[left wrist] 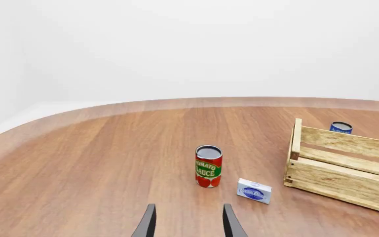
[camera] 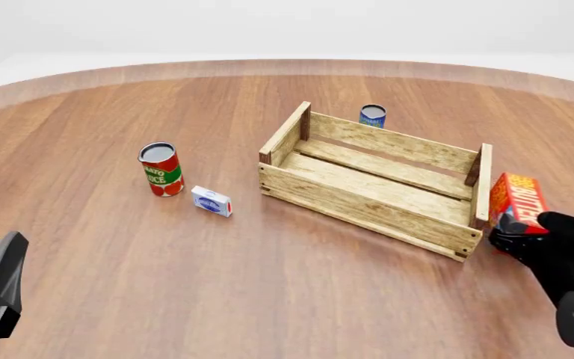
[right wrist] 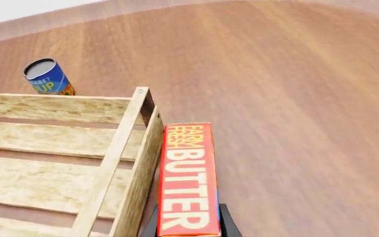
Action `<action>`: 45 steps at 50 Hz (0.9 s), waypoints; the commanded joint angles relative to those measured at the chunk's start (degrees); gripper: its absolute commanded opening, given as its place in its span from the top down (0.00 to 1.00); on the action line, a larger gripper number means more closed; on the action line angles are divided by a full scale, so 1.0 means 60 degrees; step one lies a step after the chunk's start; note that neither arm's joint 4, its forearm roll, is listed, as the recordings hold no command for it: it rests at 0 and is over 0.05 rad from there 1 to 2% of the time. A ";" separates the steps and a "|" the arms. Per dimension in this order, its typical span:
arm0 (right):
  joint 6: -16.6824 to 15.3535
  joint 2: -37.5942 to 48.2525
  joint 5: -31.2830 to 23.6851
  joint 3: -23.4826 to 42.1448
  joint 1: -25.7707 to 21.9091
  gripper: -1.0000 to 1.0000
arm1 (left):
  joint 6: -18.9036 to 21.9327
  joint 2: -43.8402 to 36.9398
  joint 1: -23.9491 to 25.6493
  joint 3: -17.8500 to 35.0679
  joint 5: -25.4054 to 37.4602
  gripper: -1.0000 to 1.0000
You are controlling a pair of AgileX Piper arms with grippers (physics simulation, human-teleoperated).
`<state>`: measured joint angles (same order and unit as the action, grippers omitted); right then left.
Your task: Pick up the butter and put it in the tray.
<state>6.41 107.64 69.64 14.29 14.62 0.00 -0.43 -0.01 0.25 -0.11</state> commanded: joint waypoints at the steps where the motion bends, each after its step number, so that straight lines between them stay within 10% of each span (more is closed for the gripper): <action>1: 0.0085 -0.0512 0.0043 -0.0184 0.0061 1.00 | -0.0003 -0.0001 0.0001 0.0000 0.0000 0.00; 45: -0.0325 -0.2931 0.0043 -0.1763 0.0068 1.00 | 0.0000 -0.0001 0.0001 0.0000 0.0000 0.00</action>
<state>3.88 93.59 69.58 5.07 15.06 0.00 -0.43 -0.01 0.25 -0.11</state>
